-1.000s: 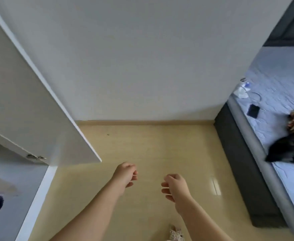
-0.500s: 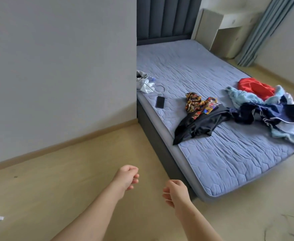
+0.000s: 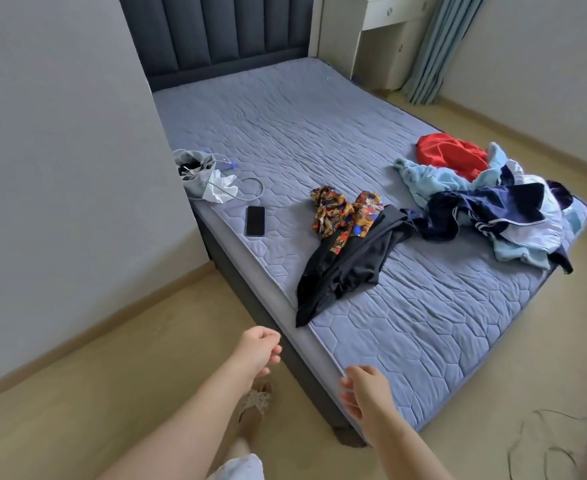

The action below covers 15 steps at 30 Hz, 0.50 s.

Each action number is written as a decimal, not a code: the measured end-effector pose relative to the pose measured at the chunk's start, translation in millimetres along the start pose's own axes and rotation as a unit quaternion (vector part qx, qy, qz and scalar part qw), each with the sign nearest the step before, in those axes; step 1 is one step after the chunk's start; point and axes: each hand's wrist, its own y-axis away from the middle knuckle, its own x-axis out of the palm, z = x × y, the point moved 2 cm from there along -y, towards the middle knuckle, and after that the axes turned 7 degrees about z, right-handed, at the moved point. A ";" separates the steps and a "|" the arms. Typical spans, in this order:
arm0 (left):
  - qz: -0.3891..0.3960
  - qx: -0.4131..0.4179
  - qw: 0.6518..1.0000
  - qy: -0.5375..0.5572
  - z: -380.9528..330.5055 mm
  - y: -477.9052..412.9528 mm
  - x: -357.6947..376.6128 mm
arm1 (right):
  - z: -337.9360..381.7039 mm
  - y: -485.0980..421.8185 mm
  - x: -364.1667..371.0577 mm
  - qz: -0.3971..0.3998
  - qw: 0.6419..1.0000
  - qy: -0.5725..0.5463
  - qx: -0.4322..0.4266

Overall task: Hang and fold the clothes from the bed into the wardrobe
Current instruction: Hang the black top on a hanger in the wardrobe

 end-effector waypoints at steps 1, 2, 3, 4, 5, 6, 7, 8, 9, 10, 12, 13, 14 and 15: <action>0.007 -0.001 1.000 -0.008 -14.5 -17.7 -0.9 | 12.8 -14.9 0.9 -0.008 1.000 -0.005 0.002; 0.014 -0.006 1.000 -0.016 -27.7 -34.9 -2.8 | 24.8 -29.9 2.8 -0.018 1.000 -0.007 0.007; 0.020 -0.012 0.999 -0.026 -39.3 -50.0 -5.4 | 35.2 -44.1 5.5 -0.025 1.000 -0.009 0.015; 0.025 -0.020 0.999 -0.037 -49.4 -63.1 -9.3 | 44.2 -56.7 9.5 -0.030 0.999 -0.012 0.025; 0.029 -0.025 0.998 -0.046 -58.2 -78.2 -13.2 | 53.0 -70.4 14.2 -0.033 0.999 -0.017 0.035; 0.029 -0.030 0.998 -0.054 -65.6 -95.1 -17.4 | 62.1 -84.8 19.5 -0.034 0.998 -0.024 0.044; 0.025 -0.034 0.997 -0.063 -72.2 -112.5 -21.3 | 70.8 -99.4 24.3 -0.036 0.998 -0.030 0.052; 0.020 -0.039 0.996 -0.074 -77.9 -130.5 -24.0 | 77.8 -114.5 28.0 -0.040 0.997 -0.035 0.059; 0.015 -0.044 0.995 -0.085 -82.4 -148.2 -25.0 | 83.3 -129.7 29.9 -0.044 0.996 -0.038 0.065; 0.014 -0.050 0.994 -0.098 -85.4 -165.5 -23.3 | 87.6 -144.8 30.2 -0.047 0.996 -0.038 0.071; 0.028 -0.065 0.988 -0.137 -86.7 -194.4 -15.6 | 93.1 -170.8 26.2 -0.051 0.995 -0.030 0.081; 0.039 -0.070 0.984 -0.159 -86.5 -207.8 -9.8 | 95.7 -184.2 22.4 -0.053 0.995 -0.024 0.086; 0.050 -0.072 0.980 -0.180 -86.7 -223.0 -3.1 | 97.9 -199.3 17.5 -0.055 0.994 -0.018 0.093; 0.059 -0.073 0.975 -0.202 -87.6 -239.0 3.9 | 99.4 -214.8 12.5 -0.056 0.994 -0.016 0.097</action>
